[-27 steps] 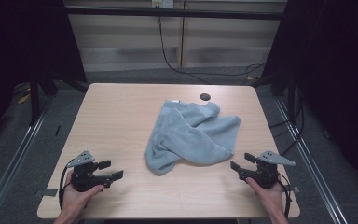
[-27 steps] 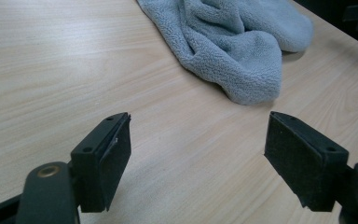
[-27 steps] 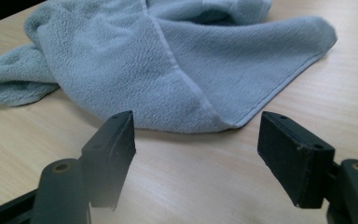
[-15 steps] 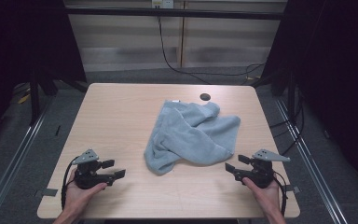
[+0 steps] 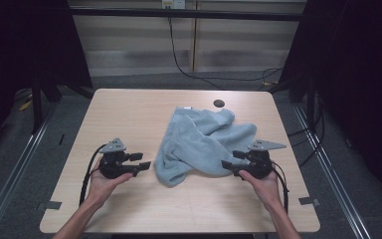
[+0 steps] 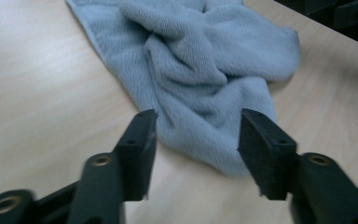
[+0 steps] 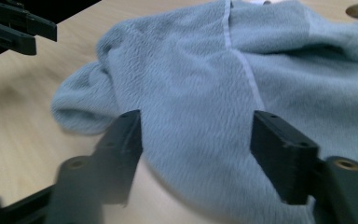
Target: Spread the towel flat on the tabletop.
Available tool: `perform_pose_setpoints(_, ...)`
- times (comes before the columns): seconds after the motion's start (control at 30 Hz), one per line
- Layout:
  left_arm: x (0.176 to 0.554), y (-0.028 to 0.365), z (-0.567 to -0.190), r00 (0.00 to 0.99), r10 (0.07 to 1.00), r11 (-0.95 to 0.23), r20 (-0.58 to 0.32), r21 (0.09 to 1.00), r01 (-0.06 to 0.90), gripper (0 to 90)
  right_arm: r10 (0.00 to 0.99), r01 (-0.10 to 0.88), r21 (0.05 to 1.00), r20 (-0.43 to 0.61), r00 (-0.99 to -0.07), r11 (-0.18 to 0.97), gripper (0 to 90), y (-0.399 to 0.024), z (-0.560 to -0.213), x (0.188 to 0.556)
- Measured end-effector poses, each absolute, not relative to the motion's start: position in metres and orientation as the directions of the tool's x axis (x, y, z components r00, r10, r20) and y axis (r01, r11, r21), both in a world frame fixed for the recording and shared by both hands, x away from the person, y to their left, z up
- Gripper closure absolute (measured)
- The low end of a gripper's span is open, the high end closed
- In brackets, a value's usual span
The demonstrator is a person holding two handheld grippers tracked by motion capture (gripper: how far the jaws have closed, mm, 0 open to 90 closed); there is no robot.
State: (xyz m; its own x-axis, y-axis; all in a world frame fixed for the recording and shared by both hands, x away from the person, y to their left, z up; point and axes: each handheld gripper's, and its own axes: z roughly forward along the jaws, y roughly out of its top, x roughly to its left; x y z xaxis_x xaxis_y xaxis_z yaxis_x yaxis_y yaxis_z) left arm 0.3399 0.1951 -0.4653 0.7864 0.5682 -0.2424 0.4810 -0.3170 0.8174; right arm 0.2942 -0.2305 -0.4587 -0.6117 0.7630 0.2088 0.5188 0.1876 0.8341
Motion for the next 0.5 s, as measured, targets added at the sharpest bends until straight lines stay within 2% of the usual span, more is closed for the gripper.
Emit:
perform_pose_setpoints(0.1, 0.347, 0.188, -0.474, 0.772, 0.582, -0.296, -0.254, 0.819, 0.492, 47.3, 0.758, 0.52, 0.829, 0.203, -0.619, 0.203, 40.3, -0.223, -0.465, 0.304)
perform_pose_setpoints(0.23, 0.349, 0.175, -0.487, 0.788, 0.568, -0.351, -0.238, 0.796, 0.493, 45.4, 0.731, 0.549, 0.797, 0.216, -0.647, 0.251, 39.7, -0.205, -0.483, 0.323)
perform_pose_setpoints(0.3, 0.35, 0.174, -0.487, 0.792, 0.563, -0.356, -0.236, 0.796, 0.49, 41.1, 0.732, 0.556, 0.791, 0.219, -0.645, 0.254, 37.4, -0.203, -0.485, 0.325)
perform_pose_setpoints(0.37, 0.355, 0.167, -0.494, 0.778, 0.573, -0.355, -0.257, 0.778, 0.518, 34.8, 0.748, 0.572, 0.779, 0.215, -0.628, 0.257, 31.0, -0.2, -0.491, 0.331)
perform_pose_setpoints(0.4, 0.355, 0.164, -0.498, 0.783, 0.569, -0.377, -0.249, 0.768, 0.518, 34.5, 0.755, 0.578, 0.775, 0.215, -0.619, 0.253, 29.3, -0.199, -0.494, 0.333)
perform_pose_setpoints(0.47, 0.354, 0.161, -0.502, 0.786, 0.57, -0.395, -0.24, 0.759, 0.518, 34.5, 0.759, 0.583, 0.771, 0.213, -0.615, 0.256, 28.5, -0.199, -0.497, 0.334)
perform_pose_setpoints(0.5, 0.351, 0.157, -0.509, 0.799, 0.557, -0.423, -0.228, 0.75, 0.509, 43.1, 0.764, 0.585, 0.756, 0.183, -0.619, 0.294, 29.1, -0.194, -0.501, 0.333)
